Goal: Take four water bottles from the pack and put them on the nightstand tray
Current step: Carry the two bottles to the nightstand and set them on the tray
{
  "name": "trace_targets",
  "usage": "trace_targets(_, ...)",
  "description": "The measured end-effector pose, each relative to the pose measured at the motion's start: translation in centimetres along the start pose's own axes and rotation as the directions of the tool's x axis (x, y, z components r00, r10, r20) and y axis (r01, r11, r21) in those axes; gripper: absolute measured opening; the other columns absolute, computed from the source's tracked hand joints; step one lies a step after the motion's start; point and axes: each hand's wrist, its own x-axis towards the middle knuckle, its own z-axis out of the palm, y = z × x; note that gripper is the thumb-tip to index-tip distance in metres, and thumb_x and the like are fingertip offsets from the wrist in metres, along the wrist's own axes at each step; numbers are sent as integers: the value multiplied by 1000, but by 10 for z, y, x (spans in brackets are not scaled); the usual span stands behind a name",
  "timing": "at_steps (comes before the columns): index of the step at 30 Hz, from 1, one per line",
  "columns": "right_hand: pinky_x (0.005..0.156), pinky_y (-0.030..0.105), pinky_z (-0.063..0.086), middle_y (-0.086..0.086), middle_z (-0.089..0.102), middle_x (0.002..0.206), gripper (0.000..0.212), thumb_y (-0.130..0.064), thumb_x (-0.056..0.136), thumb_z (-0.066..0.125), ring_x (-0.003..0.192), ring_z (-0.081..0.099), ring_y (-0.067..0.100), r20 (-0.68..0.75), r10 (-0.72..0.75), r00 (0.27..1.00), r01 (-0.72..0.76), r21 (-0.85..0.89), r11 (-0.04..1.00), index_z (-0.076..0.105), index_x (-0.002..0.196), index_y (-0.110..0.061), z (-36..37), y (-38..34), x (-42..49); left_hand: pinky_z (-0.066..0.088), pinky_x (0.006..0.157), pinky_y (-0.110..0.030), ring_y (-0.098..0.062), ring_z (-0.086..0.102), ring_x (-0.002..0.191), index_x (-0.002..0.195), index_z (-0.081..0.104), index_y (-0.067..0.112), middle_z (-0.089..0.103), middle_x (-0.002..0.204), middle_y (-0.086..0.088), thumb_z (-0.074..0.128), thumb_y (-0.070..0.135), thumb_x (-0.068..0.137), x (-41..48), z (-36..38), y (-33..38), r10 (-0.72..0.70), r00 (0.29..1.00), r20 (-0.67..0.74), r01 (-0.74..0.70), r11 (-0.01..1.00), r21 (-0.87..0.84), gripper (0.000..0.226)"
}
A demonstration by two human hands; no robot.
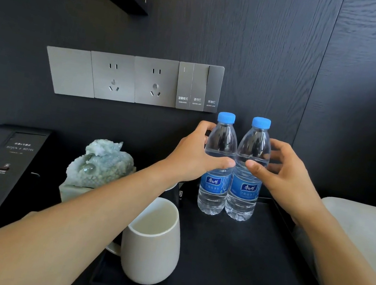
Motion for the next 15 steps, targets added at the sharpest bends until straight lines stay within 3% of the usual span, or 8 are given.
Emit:
trace_targets(7, 69, 16, 51, -23, 55, 104, 62, -29, 89, 76, 93, 60, -3, -21, 11, 1000, -12, -38, 999, 44, 142, -24, 5, -4, -3, 57, 99, -44, -19, 62, 119, 141, 38, 29, 62, 136, -2, 89, 32, 76, 0, 3, 1, -27, 1000, -16, 27, 1000, 11, 82)
trace_targets(15, 71, 17, 50, -26, 53, 104, 64, -30, 89, 76, 92, 58, -3, -7, 7, 1000, -7, -27, 1000, 43, 143, -23, 6, -4, -3, 55, 95, -36, -15, 61, 117, 141, 37, 30, 60, 136, 0, 87, 32, 78, 1, 2, -2, -47, 999, 3, 47, 999, -6, 81)
